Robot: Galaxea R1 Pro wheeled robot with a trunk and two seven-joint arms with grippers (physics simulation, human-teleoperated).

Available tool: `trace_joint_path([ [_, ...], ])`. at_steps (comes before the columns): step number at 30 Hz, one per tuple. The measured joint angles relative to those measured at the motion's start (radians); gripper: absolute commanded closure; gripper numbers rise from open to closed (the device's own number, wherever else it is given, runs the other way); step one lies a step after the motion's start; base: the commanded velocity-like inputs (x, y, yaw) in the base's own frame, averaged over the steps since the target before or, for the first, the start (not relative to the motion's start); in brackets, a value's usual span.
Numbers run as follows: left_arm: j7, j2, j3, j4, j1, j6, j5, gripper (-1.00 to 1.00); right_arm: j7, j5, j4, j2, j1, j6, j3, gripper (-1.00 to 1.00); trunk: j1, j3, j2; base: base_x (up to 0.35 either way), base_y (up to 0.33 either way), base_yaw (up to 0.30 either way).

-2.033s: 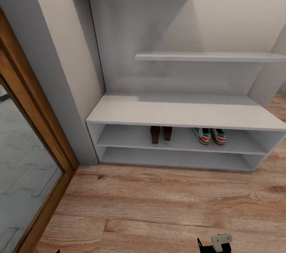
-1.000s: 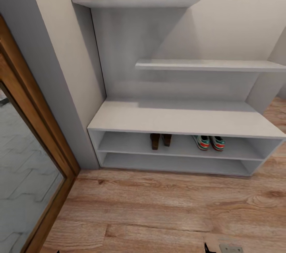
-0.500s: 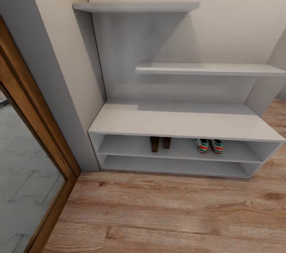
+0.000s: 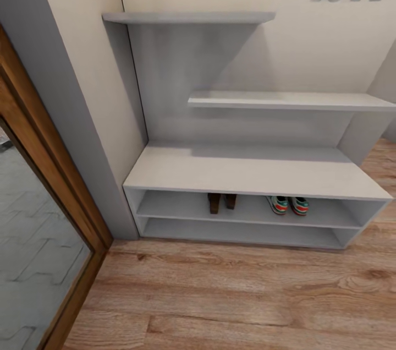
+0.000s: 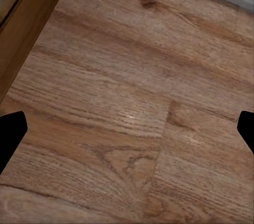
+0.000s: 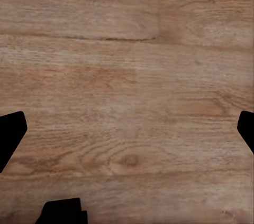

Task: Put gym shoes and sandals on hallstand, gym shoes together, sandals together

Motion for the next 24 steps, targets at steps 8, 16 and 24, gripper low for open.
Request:
trace_joint_path([
  [8, 0.002, 0.000, -0.002, -0.001, 0.000, 0.000, 0.000, -1.00, 0.002, -0.002, -0.001, 0.029, 0.001, 0.000, 0.001, -1.00, -0.031, 0.025, 0.056, 0.000, 0.000, 0.000],
  [16, 0.002, 0.000, -0.004, -0.001, 0.000, -0.001, 0.000, -1.00, 0.002, -0.003, -0.001, 0.095, 0.001, 0.000, 0.000, -1.00, -0.061, 0.050, 0.112, 0.000, 0.000, 0.000],
  [24, 0.003, 0.000, -0.002, -0.001, 0.000, -0.001, -0.001, -1.00, 0.003, -0.001, -0.001, 0.125, 0.001, 0.000, -0.002, -1.00, -0.092, 0.075, 0.168, 0.000, 0.000, 0.000],
])
